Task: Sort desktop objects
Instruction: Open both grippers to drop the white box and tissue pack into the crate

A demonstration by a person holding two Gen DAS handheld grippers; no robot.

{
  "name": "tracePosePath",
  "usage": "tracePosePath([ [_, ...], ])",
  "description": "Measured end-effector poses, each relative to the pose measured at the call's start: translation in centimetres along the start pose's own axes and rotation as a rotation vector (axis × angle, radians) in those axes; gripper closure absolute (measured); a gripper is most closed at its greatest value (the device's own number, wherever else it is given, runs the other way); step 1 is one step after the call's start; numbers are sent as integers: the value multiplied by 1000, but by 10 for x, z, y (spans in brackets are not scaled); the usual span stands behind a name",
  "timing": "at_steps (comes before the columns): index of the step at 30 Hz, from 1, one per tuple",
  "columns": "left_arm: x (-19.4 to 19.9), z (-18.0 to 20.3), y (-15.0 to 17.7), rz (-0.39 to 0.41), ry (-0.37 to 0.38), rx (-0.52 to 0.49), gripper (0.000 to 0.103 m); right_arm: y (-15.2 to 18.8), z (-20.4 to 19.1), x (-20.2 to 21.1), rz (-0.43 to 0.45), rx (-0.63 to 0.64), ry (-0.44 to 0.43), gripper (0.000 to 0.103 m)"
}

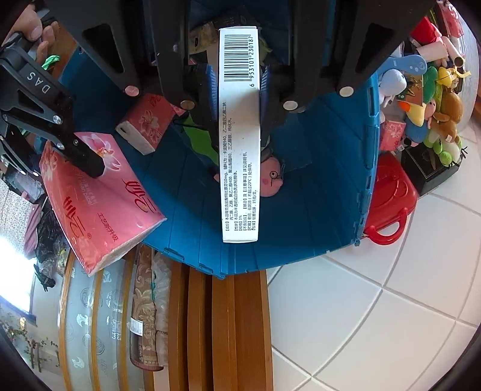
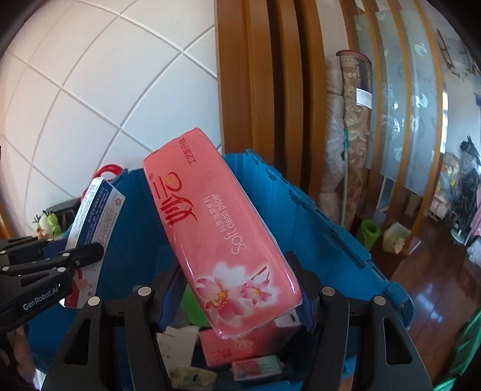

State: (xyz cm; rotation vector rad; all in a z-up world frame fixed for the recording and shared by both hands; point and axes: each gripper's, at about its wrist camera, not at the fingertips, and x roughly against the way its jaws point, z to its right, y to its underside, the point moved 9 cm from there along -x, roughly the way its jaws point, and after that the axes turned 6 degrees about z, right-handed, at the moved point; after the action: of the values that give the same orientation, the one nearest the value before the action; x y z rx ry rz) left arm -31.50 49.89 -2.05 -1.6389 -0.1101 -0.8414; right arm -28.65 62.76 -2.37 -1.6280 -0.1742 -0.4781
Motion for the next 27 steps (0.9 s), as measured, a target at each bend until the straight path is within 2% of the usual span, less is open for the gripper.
tracePosePath([
  [6, -2, 7, 0, -17, -6, -5, 81, 1, 7, -6, -2, 7, 26, 40],
  [8, -4, 6, 2, -32, -11, 1, 77, 0, 8, -6, 6, 14, 44, 40],
  [9, -3, 5, 2, -33, -17, 5, 68, -1, 10, -5, 11, 21, 54, 39],
  [10, -2, 4, 2, -31, -21, 9, 53, -2, 10, -4, 17, 25, 64, 38],
  [11, -1, 3, 2, -27, -22, 13, 46, -3, 11, -2, 22, 28, 75, 36],
  [12, 2, 3, 2, -19, -19, 15, 33, -4, 12, -1, 24, 28, 83, 29],
  [13, 5, 2, 2, -11, -18, 18, 25, -5, 13, 0, 25, 26, 87, 15],
  [15, 10, -1, 3, -4, -15, 22, 23, -5, 12, 3, 31, 24, 89, 2],
  [23, 37, -23, 10, 18, -34, 54, 23, -5, -4, 17, 38, 25, 102, 0],
  [27, 59, -39, 14, 55, -56, 66, 23, -5, -23, 30, 53, 19, 66, 0],
])
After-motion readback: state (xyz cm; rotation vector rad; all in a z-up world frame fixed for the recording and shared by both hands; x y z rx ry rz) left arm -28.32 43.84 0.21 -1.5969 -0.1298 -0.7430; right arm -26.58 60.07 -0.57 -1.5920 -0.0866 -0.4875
